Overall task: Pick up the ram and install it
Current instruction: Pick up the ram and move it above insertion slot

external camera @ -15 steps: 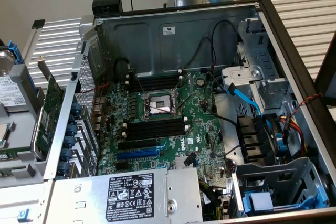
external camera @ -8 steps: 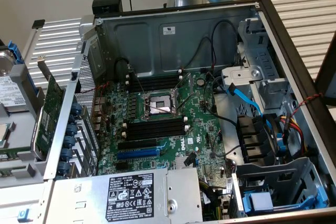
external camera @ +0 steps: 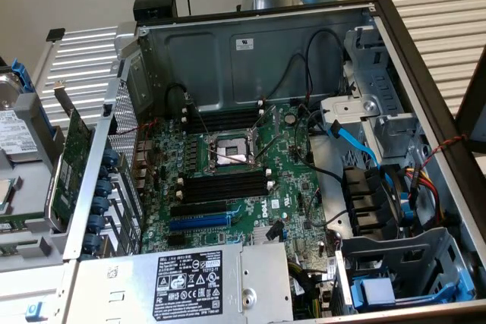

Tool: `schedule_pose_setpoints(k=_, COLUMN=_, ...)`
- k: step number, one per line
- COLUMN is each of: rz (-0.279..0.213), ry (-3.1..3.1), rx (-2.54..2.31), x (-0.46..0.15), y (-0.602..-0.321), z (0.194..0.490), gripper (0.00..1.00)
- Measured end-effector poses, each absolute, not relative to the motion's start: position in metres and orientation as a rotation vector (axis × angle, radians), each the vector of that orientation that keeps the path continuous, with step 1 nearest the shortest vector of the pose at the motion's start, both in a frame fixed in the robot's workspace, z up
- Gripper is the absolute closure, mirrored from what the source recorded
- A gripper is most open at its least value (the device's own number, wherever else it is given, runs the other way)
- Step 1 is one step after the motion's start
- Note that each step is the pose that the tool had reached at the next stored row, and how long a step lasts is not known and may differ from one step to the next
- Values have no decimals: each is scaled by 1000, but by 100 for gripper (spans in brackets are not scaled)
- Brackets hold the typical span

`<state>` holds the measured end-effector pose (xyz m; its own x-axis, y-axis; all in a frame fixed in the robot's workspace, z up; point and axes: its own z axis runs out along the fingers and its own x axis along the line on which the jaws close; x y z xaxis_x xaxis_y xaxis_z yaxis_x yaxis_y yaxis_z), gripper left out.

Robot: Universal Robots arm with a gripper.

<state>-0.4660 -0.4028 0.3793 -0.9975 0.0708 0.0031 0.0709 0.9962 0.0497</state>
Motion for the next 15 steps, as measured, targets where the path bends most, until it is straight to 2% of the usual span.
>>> schedule_pose_setpoints(k=15, rz=-77, ry=-3121, rx=274, x=-466, y=-403, z=378, gripper=89)
